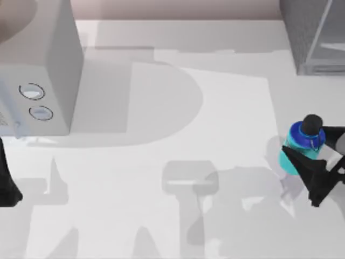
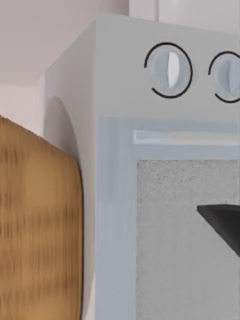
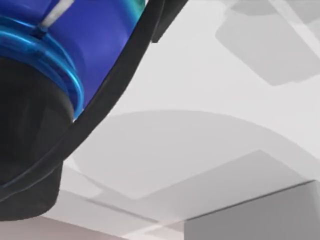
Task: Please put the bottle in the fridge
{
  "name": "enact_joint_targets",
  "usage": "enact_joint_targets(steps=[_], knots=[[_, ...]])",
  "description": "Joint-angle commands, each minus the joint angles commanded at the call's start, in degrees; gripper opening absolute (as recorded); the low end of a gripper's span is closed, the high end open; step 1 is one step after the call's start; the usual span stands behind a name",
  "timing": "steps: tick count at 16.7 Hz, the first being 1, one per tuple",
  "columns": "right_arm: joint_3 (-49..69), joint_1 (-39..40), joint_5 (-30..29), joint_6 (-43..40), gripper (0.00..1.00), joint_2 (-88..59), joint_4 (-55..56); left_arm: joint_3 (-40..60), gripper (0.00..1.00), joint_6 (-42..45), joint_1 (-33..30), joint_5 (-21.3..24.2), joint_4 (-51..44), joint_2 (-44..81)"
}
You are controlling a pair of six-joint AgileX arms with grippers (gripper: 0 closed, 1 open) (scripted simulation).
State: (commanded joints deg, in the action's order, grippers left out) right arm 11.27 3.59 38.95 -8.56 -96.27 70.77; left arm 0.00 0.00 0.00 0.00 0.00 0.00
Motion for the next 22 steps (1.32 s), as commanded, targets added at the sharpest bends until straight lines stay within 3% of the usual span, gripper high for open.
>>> enact_joint_targets(steps=[5,10,22], knots=[[0.4,0.2,-0.3,0.1,0.01,0.3,-0.1,0.0,1.00,0.0,0.0,0.0,0.0,0.0],[0.5,-0.3,-3.9,0.7,0.01,10.4,-6.0,0.0,1.00,0.0,0.0,0.0,0.0,0.0],[-6.4,-2.7,-24.3,5.6,0.01,59.8,-43.7,0.0,1.00,0.0,0.0,0.0,0.0,0.0]])
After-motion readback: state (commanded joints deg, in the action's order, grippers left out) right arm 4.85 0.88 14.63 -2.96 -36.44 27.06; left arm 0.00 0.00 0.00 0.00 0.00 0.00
